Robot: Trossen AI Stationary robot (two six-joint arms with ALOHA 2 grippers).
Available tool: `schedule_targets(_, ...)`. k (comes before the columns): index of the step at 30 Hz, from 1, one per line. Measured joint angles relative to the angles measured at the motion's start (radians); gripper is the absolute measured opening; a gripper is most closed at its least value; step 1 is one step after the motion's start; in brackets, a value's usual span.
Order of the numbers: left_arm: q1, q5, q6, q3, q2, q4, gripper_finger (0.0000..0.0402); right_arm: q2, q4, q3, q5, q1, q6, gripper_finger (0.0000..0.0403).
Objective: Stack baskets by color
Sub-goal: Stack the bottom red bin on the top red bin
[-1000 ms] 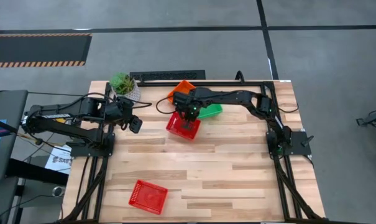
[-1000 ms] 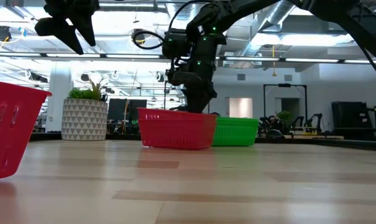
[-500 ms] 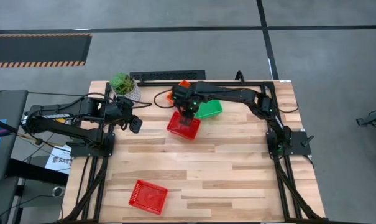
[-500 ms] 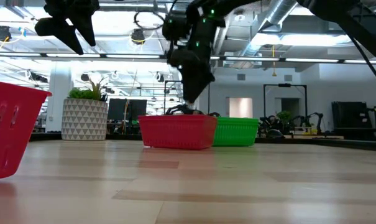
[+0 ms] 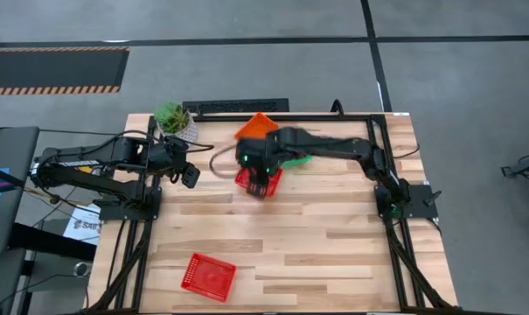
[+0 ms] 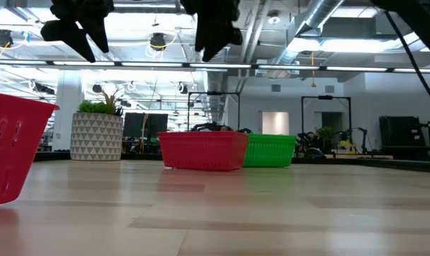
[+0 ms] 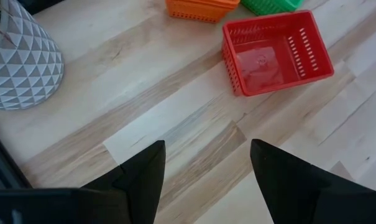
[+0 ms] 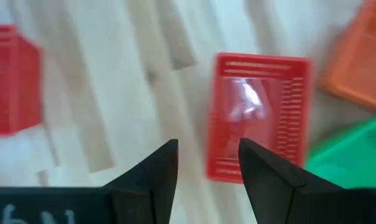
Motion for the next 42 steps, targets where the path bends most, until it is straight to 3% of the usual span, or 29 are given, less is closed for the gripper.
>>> schedule_targets(3, 0.000, 0.000, 0.010, 0.000, 0.000, 0.000, 0.0224, 0.002, 0.010, -0.007, 0.019, 0.073, 0.035, 0.0190)
schedule_targets(10, 0.000, 0.000, 0.048, 0.000, 0.000, 0.000, 0.0224, 0.004, 0.256, -0.097, 0.128, 0.213, 0.092, 0.0183)
schedule_targets(26, 0.000, -0.007, 0.070, 0.000, 0.000, -0.021, 0.0224, 0.004, 0.901, -0.391, 0.141, 0.322, 0.126, 0.0182)
schedule_targets(42, 0.000, -0.046, 0.072, 0.000, 0.000, -0.022, 0.0224, 0.004, 1.135, -0.546, 0.149, 0.372, 0.115, 0.0182)
